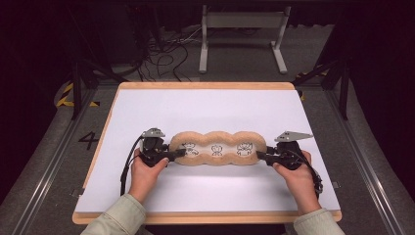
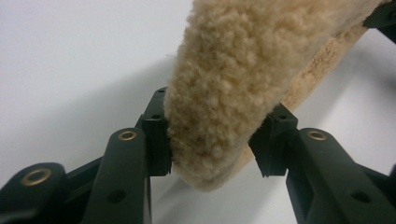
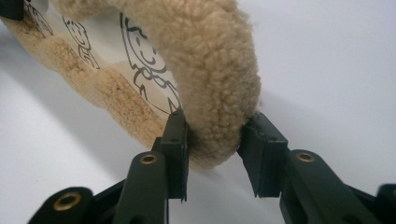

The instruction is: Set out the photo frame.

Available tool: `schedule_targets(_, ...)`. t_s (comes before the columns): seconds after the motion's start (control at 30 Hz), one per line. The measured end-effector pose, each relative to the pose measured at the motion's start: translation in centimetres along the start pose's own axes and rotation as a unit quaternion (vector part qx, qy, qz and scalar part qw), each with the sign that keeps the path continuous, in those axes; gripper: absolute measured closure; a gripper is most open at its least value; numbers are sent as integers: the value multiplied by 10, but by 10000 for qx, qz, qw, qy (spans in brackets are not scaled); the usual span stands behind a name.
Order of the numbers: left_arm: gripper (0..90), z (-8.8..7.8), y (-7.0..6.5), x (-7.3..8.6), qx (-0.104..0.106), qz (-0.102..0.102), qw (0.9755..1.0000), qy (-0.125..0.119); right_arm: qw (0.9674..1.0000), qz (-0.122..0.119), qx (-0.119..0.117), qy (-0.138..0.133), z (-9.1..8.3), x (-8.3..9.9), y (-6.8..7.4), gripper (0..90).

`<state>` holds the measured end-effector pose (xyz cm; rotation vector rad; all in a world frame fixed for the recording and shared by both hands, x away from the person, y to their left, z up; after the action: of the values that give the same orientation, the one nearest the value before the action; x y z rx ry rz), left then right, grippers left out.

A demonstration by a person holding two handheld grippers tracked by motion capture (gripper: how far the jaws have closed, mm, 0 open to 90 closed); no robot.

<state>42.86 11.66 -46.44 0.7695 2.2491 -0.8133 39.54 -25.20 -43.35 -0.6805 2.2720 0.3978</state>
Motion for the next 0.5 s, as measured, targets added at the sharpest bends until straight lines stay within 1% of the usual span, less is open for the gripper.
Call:
schedule_targets(0.23,553,0,0,1,-7,-63,10000,52,10000,23,-24,45,3,1,-1,638)
schedule_targets(0.37,534,1,-1,1,-35,-89,10000,2,9998,133,-101,103,3,2,-1,617)
schedule_targets(0.4,523,0,-2,1,-6,-111,9999,-4,9996,181,-138,137,4,3,-1,603)
schedule_targets(0.47,470,-1,-4,1,-27,-64,10000,-10,9994,211,-214,192,4,5,-1,569)
schedule_targets(0.5,443,-1,-4,1,-27,-64,10000,-10,9993,236,-238,167,3,6,-1,551)
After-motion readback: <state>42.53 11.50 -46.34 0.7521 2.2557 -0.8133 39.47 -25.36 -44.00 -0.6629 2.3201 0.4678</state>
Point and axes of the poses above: each handheld gripper's, and its own axes: z roughly forward along the jaws, x roughly out of its underside, y roughly to its left, the point moved 4 cm from there along z, roughly forward along the jaws, and after that the axes turned 2 degrees about y, right-handed, at the moved point
